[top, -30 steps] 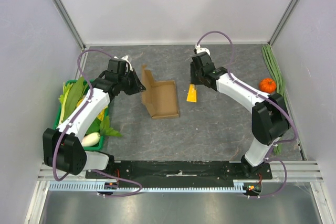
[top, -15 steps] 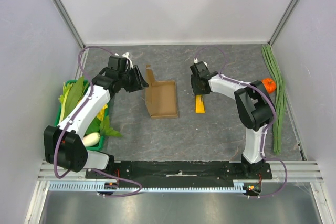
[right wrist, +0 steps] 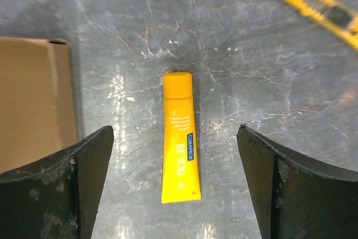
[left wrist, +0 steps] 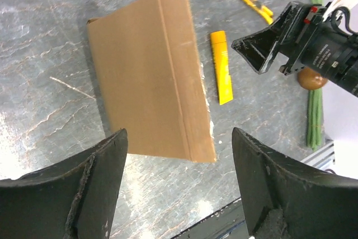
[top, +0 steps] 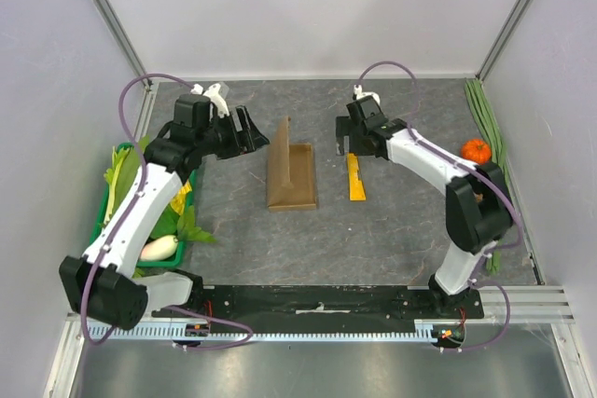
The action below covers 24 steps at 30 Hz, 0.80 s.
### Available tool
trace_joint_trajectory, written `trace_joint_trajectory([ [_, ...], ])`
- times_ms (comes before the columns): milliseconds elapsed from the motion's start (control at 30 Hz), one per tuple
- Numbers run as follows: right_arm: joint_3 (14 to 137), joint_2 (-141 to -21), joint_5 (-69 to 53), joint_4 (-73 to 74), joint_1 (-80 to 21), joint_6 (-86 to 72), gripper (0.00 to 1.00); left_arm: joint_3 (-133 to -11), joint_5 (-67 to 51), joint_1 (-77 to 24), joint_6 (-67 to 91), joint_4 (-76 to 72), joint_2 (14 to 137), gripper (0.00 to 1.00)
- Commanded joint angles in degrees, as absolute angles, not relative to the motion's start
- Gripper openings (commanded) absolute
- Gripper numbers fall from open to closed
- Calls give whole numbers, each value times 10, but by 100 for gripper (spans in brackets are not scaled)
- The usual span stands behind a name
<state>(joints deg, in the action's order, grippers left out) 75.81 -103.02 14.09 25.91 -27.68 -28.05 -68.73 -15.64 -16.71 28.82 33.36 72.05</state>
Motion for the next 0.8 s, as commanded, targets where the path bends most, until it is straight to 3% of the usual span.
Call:
trace_joint_trajectory([
  [0, 759, -922, 165, 290, -276, -293, 98, -689, -194, -164, 260, 330, 665, 81],
  [233, 728, -765, 194, 344, -276, -294, 98, -671, -210, -164, 273, 337, 587, 82],
  [567, 707, -525, 259, 384, -276, -267, 98, -682, -128, -164, 267, 402, 414, 83],
  [667, 706, -450, 249, 400, -277, -264, 98, -690, -96, -164, 272, 430, 365, 84],
  [767, 699, -395, 254, 414, -275, -261, 98, -689, -82, -164, 265, 458, 325, 93],
])
